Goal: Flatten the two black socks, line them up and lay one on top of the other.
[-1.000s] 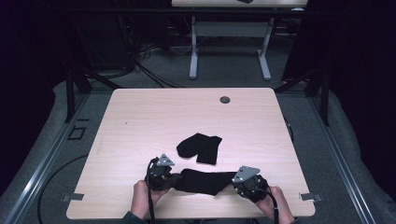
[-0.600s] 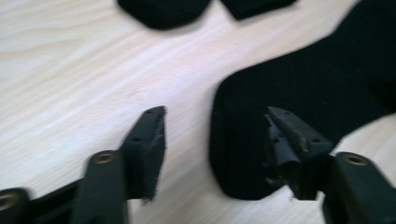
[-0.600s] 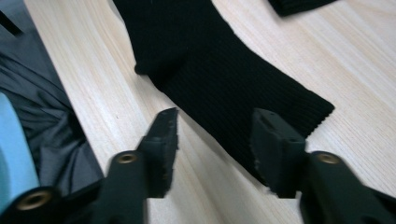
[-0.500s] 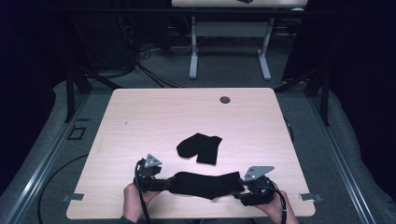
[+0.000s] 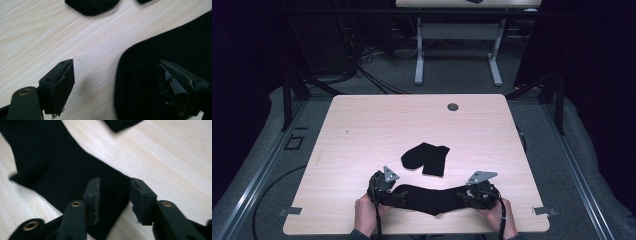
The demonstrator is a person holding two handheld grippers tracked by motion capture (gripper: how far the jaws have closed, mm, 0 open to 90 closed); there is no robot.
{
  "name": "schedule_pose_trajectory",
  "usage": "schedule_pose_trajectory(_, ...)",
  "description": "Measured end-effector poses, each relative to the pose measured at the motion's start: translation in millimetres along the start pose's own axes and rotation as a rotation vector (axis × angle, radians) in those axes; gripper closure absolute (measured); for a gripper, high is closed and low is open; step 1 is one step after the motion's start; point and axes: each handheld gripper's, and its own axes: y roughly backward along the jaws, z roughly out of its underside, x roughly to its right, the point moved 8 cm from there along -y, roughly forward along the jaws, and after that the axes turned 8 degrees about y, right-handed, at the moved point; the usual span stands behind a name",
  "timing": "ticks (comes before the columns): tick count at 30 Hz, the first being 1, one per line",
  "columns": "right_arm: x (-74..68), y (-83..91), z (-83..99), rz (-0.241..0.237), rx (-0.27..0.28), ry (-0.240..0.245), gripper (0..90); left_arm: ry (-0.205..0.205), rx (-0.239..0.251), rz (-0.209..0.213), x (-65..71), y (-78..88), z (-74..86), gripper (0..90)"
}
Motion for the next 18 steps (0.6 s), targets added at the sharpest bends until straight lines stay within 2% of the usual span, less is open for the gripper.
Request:
schedule_pose_trajectory(4,-1.7,-2.3,1.9,-0.007,0.002,0.005,62.7,-0.015,-0.014,-0.013,-2.2,-1.6,5.1,15.5)
schedule_pose_trajectory(9,-2.8,-0.9,5.2,-0.026,-0.006,0.008,63.0,-0.016,-0.005,-0.010,-3.7,1.1,9.2,15.6)
schedule_pose_trajectory(18,-8.0,2.8,9.5,-0.032,-0.009,0.003,63.0,-0.012,0.003,0.011,-1.1,4.4,15.1,15.7)
